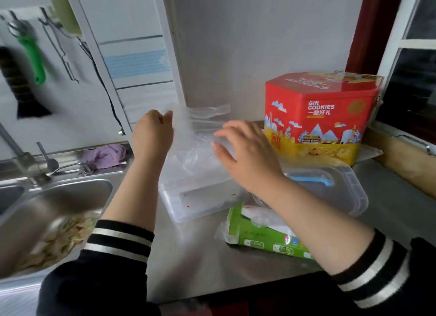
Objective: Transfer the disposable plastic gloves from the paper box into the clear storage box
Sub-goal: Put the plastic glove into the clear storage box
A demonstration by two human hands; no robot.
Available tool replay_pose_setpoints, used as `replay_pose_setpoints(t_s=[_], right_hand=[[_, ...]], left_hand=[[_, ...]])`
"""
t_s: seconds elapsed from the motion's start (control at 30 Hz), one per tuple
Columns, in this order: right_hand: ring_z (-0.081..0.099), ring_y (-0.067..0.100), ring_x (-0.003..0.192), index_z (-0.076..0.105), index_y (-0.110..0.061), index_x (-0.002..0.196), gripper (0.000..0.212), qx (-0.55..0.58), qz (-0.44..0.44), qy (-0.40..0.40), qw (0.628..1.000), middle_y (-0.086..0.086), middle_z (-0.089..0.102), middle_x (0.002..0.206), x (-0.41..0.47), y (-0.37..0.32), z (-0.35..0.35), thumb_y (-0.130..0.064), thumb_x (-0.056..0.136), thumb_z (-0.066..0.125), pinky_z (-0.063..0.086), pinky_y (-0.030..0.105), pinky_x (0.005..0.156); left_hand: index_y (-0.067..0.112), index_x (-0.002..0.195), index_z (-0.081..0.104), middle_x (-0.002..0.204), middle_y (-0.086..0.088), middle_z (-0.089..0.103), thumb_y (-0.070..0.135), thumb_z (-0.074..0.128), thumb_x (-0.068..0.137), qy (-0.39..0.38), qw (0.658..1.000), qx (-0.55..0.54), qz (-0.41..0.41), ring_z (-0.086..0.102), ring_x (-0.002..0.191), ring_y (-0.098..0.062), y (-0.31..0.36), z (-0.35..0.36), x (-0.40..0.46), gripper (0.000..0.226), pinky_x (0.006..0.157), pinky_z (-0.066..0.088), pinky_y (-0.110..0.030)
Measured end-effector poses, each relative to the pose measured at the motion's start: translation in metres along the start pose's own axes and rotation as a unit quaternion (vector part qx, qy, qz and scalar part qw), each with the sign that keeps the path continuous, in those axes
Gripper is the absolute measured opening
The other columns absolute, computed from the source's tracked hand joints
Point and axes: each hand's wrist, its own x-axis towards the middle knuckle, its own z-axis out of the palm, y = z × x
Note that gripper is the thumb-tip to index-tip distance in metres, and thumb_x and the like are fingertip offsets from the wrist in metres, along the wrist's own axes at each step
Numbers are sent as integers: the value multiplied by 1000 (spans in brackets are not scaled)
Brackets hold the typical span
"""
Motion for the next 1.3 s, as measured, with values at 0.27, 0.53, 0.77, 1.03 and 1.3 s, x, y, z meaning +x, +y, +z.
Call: replay_pose_setpoints(t_s=[0.27,0.53,0.77,1.03,1.3], right_hand=[[40,28,134,49,-20,138,80,-48,127,-503,853,8,47,144,43,-12,34,-72,92,9,31,37,101],[13,25,148,24,-25,153,119,-52,203,-587,782,3,11,162,56,1,54,-99,60,18,12,38,120],[61,20,85,67,-14,98,76,41,103,-374,921,0,69,94,47,-3,12,-76,86,24,45,31,79],[63,8,64,69,-18,83,24,258,191,-103,941,0,70,70,-17,27,-45,-42,88,64,50,30,68],[61,11,96,64,-30,106,45,105,257,-462,842,-10,65,105,-84,54,-57,-50,69,80,50,32,88]], left_hand=[[7,115,58,115,-15,58,37,49,98,-74,962,262,35,59,103,-38,-37,9,-13,36,70,37,-36],[7,123,45,122,-14,48,44,74,81,-150,938,305,72,44,117,-32,-46,10,-12,63,83,43,-38],[16,112,64,118,-11,58,42,61,92,-160,916,335,149,47,116,-33,-29,-8,-12,33,93,40,-43],[12,93,67,85,-6,63,23,52,95,38,929,41,366,55,79,-29,23,-9,-87,20,63,45,-41],[20,126,53,113,8,63,67,51,74,-398,863,-210,231,58,106,-4,11,54,-173,70,92,45,-26]])
